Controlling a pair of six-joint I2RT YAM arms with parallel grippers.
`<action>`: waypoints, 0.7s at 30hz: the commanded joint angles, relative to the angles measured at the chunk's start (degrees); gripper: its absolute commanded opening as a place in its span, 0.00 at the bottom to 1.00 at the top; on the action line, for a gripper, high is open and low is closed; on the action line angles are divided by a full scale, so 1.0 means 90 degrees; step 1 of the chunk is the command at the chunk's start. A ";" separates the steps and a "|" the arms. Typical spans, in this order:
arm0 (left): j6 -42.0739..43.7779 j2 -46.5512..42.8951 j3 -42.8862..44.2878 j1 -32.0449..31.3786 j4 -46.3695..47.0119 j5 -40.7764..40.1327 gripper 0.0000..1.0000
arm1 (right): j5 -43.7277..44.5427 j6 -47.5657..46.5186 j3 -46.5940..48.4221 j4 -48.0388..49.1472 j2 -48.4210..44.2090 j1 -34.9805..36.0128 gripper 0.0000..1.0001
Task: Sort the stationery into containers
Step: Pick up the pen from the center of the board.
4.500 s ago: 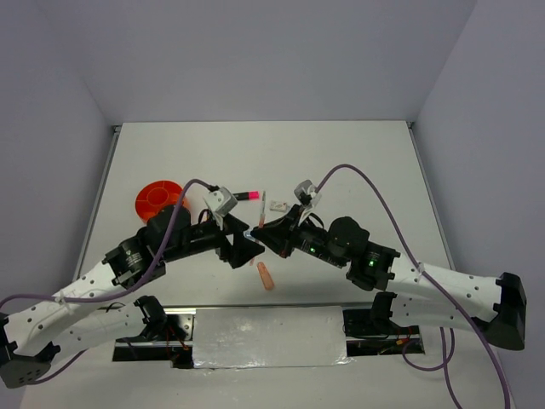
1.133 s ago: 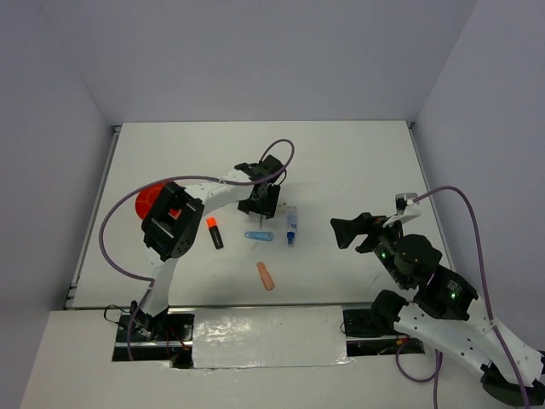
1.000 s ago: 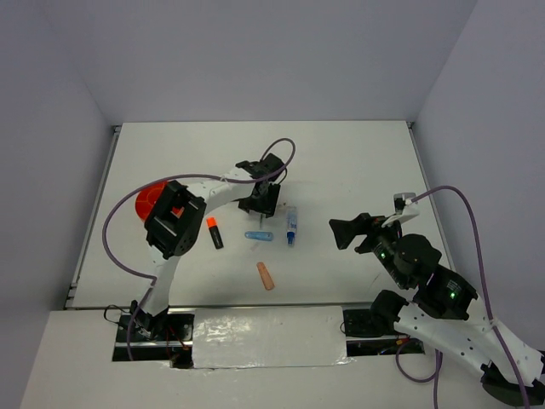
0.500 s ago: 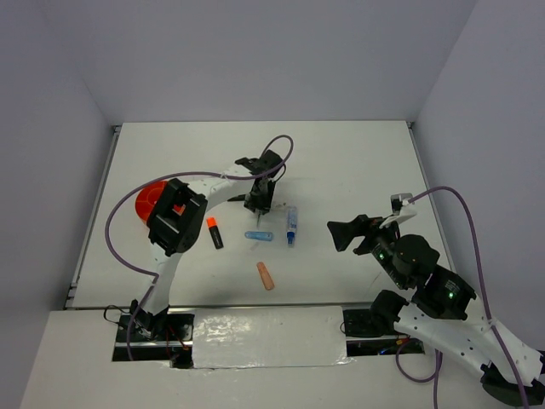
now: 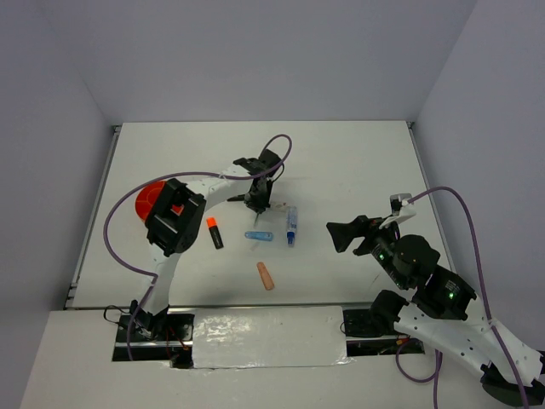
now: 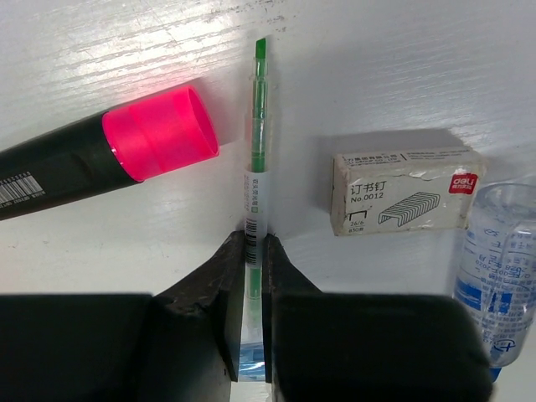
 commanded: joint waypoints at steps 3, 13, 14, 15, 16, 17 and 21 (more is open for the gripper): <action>0.0053 -0.0321 -0.0245 0.0022 0.0137 0.0262 0.00 | -0.0091 -0.0047 -0.0070 0.0296 -0.0046 -0.0021 0.98; -0.0201 -0.3329 -0.0928 0.0031 0.0470 -0.0947 0.00 | -0.0062 0.0498 -0.0198 0.0746 0.0695 -0.0001 0.93; -0.0288 -0.3564 -0.1141 0.0031 0.0315 -0.1094 0.00 | -0.0091 0.0789 -0.0130 0.0736 0.1161 -0.0001 0.93; -0.0318 -0.4127 -0.1289 0.0031 0.0246 -0.1414 0.00 | -0.0082 0.0966 -0.0119 0.0765 0.1426 0.0028 0.93; -0.0376 -0.4442 -0.1445 0.0031 0.0158 -0.1582 0.00 | -0.0053 0.1142 -0.0110 0.0833 0.1719 0.0086 0.93; -0.0377 -0.4754 -0.1794 0.0031 0.0051 -0.1680 0.00 | 0.0005 0.1569 -0.0129 0.0930 0.2273 0.0164 0.92; -0.0036 -0.6432 -0.2305 0.0031 -0.0651 -0.1682 0.00 | 0.1028 0.2733 -0.0101 0.1419 0.3701 0.0837 0.90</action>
